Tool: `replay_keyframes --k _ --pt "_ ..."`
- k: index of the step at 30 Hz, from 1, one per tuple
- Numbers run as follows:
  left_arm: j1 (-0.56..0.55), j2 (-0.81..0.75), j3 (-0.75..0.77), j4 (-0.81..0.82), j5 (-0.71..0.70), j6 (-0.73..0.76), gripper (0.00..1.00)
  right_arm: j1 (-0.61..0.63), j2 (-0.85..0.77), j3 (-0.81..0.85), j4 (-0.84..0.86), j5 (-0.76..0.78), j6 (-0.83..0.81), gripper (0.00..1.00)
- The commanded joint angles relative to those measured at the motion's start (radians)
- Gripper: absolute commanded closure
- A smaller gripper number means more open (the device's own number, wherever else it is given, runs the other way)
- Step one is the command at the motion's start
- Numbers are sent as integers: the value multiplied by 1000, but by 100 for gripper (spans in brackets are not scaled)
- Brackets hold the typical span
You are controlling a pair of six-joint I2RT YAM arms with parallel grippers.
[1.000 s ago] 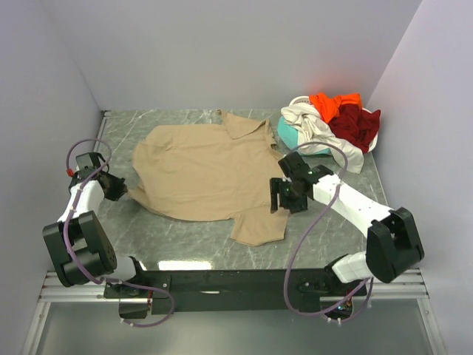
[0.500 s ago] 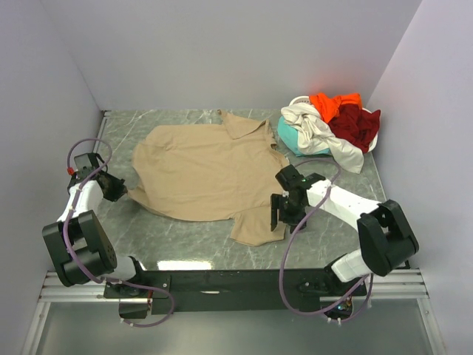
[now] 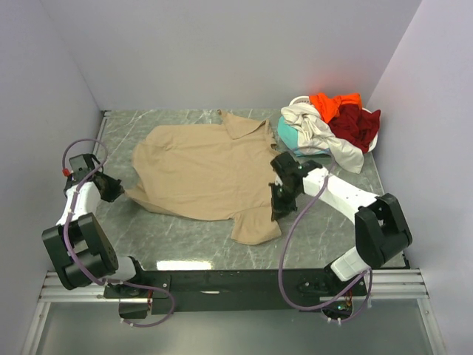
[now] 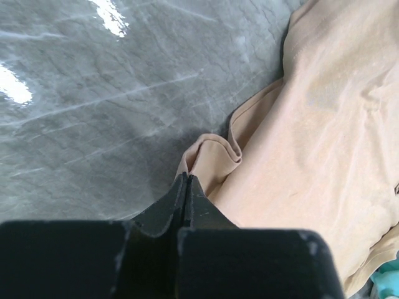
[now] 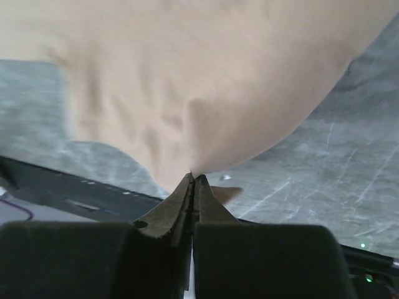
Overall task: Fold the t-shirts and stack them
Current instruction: Flatten the tshirt out
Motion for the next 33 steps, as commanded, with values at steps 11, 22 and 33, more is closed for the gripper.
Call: replay_keyframes --k 11,22,33 --pt "52 -7 2 9 43 46 99 -20 127 344 -82 99 -64 58" --pt "52 10 1 18 37 63 99 -115 -114 -37 39 107 -41 49" --pt "52 7 -21 20 43 80 99 -158 33 -3 189 112 -69 55"
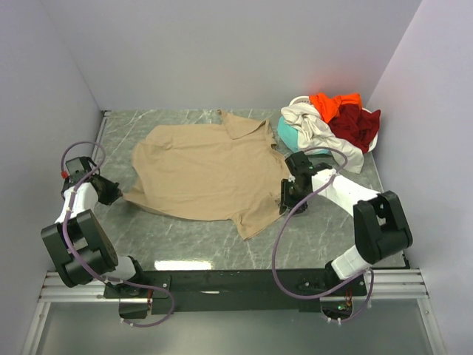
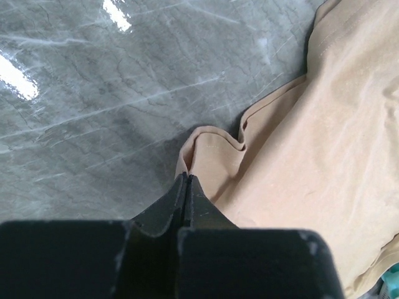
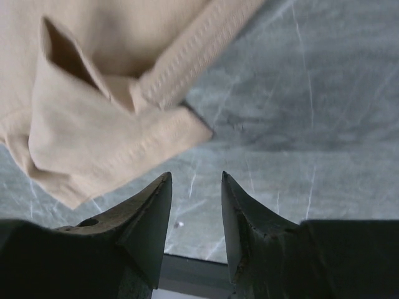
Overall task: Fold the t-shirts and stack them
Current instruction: Flatten the tshirt out
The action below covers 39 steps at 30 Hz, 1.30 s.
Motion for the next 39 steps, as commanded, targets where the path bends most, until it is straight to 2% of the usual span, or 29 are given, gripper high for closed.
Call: replay_keyframes --k 1,25,30,33,34,39 --pt "5 -12 -16 22 14 25 99 -5 41 55 70 19 -23 55" --pt "4 -26 -32 27 24 26 99 24 179 29 118 3 -29 64" --pt "5 -26 -30 24 24 31 99 43 195 30 109 9 -22 74" --pt "5 -26 -30 24 20 36 100 47 193 29 103 -7 -25 89" --pt "4 -26 -30 22 16 39 99 47 176 27 106 -12 -29 98" --pt "4 -49 -27 7 -9 56 100 46 75 56 54 -40 -35 100"
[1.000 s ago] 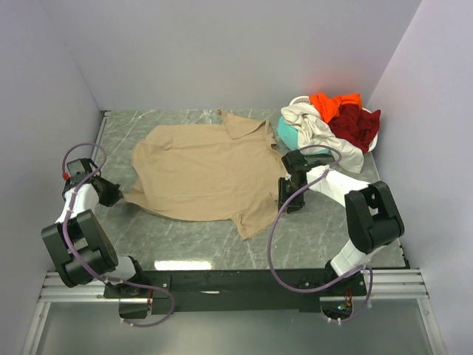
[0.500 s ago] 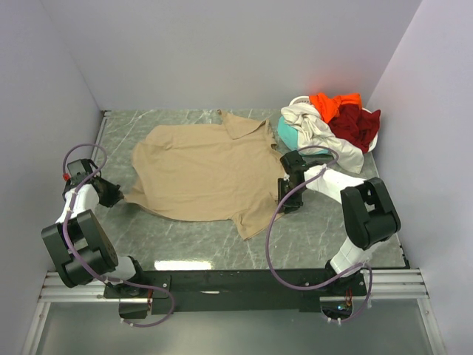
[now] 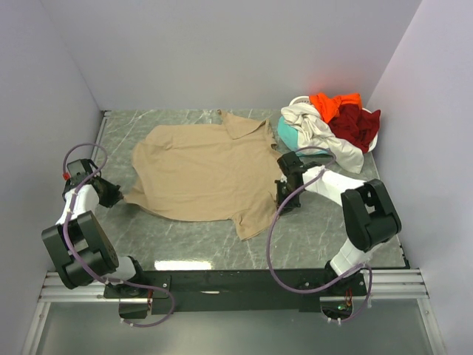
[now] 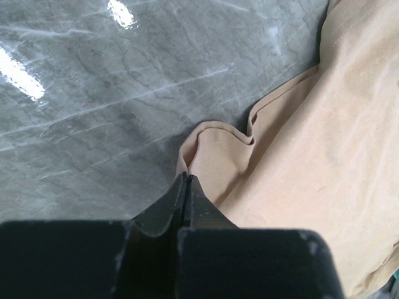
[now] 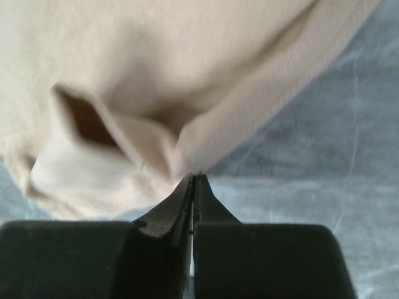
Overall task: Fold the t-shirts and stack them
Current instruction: Flatten the tshirt out
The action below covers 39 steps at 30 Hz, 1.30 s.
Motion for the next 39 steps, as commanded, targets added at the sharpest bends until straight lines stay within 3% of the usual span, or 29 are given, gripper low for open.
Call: replay_keyframes --k 1,10,14,20,26,30,37,39 --pt "5 -59 4 -13 -16 34 100 10 -114 40 -77 -21 -8 100" --pt "2 -217 106 -27 -21 -78 100 -75 -216 455 -234 -27 -8 100" --pt "2 -153 327 -90 -59 -100 100 -101 -159 712 -228 -7 -9 100" --pt "0 -48 606 -70 48 -187 100 -135 -17 1087 -224 -10 23 100" --pt "-10 -2 835 -67 77 -222 100 -142 54 1360 -155 -41 34 100" --pt "-19 -39 944 -76 94 -225 100 -142 -21 1350 -26 -38 23 100" --pt "-50 -171 1027 -126 82 -296 100 -144 -314 1174 317 -9 -12 100" --pt "-72 -177 1111 -172 62 -285 100 -142 -369 1172 350 8 -40 100"
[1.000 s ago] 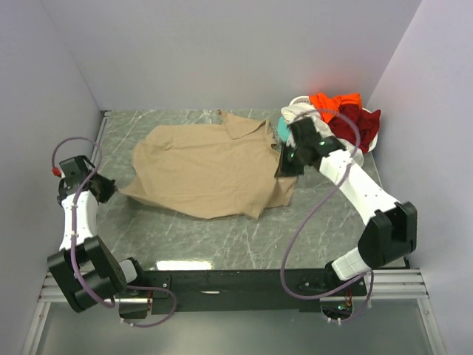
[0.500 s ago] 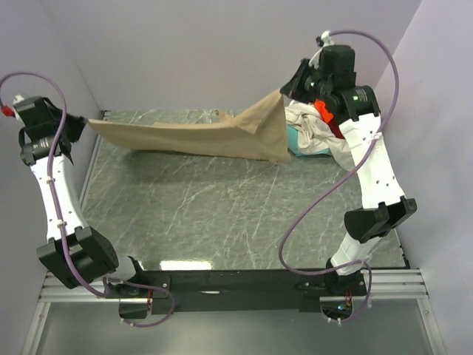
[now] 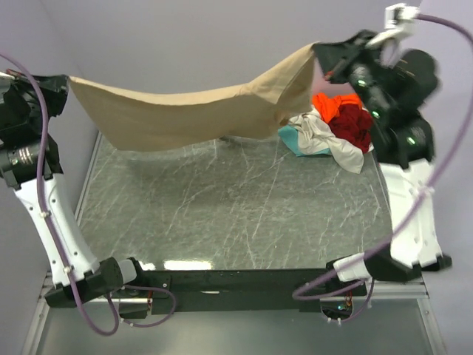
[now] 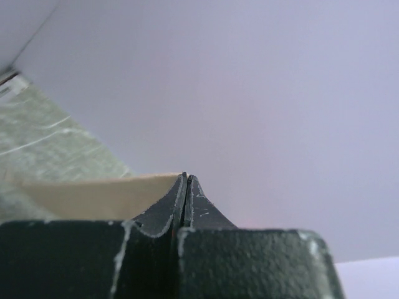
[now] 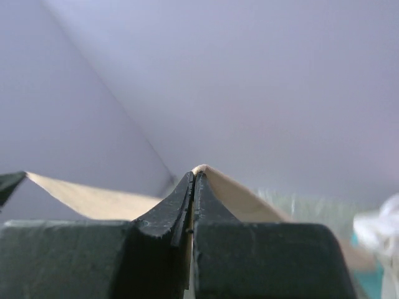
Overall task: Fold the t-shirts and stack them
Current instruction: Flatten the tshirt out
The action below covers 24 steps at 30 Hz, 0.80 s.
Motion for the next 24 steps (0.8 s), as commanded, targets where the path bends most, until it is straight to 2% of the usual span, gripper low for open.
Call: replay_keyframes --k 1,5,9,17,20,24 --pt "-46 -53 141 -32 -46 -16 100 -7 -158 18 271 35 -52 100" --pt "-97 -78 254 -86 -171 47 99 -7 -223 11 334 53 -76 100" --pt "-123 -87 201 -100 -252 98 100 -6 -224 -15 399 101 -113 100" --pt "-124 -29 -197 89 -106 79 100 -9 7 37 343 76 -100 100" --pt "-123 14 -251 112 -86 93 100 -9 137 65 314 52 -80 100" --pt "-124 92 -222 95 -62 102 100 -9 239 126 264 23 -57 100"
